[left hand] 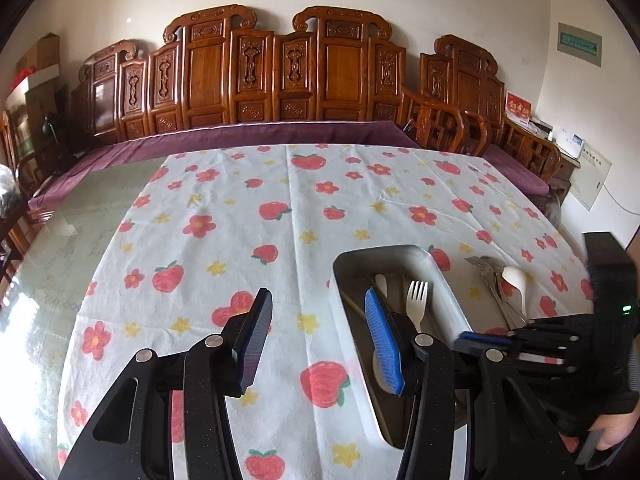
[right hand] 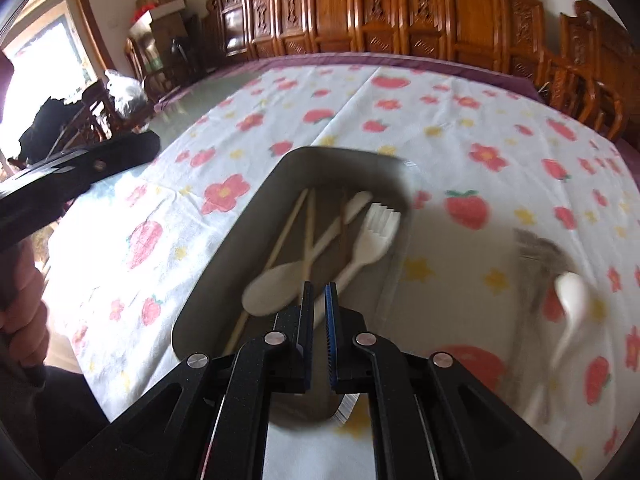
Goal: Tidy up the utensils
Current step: 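Lower the bamboo chopstick into the metal tray and open the right tool, then grasp the white plastic soup spoon by its handle with the right tool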
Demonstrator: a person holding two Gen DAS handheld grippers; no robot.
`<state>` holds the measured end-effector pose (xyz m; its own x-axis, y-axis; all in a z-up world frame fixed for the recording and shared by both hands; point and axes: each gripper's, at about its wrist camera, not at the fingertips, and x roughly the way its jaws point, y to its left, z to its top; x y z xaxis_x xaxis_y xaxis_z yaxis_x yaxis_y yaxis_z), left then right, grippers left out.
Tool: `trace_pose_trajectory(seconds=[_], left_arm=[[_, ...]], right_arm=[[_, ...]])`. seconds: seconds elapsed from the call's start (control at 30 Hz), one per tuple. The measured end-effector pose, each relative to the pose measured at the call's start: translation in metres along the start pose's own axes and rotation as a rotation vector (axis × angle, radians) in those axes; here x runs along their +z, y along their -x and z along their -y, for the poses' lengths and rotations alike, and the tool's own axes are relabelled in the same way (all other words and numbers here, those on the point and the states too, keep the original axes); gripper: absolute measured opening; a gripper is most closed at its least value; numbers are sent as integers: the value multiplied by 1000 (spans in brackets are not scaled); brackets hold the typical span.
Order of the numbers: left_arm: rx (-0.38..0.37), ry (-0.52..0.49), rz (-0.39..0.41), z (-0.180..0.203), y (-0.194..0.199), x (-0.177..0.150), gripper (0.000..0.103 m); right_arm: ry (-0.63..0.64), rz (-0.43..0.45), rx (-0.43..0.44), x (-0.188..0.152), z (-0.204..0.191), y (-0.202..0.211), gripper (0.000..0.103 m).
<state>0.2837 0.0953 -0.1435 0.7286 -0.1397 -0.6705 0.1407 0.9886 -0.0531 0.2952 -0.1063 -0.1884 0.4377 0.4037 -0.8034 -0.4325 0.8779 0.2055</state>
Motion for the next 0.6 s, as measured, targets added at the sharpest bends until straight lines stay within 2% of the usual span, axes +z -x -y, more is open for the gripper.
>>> trace_pose_trajectory(seconds=[0.17, 0.43, 0.6], left_arm=[[-40, -26, -1, 25, -4, 0, 46], [-105, -114, -22, 79, -13, -9, 46], [-136, -132, -28, 103, -17, -15, 46]], right_arm=[[-31, 55, -74, -25, 39, 46, 8], [-96, 15, -252, -58, 119, 64, 8], [-147, 8, -283, -66, 155, 54, 21]])
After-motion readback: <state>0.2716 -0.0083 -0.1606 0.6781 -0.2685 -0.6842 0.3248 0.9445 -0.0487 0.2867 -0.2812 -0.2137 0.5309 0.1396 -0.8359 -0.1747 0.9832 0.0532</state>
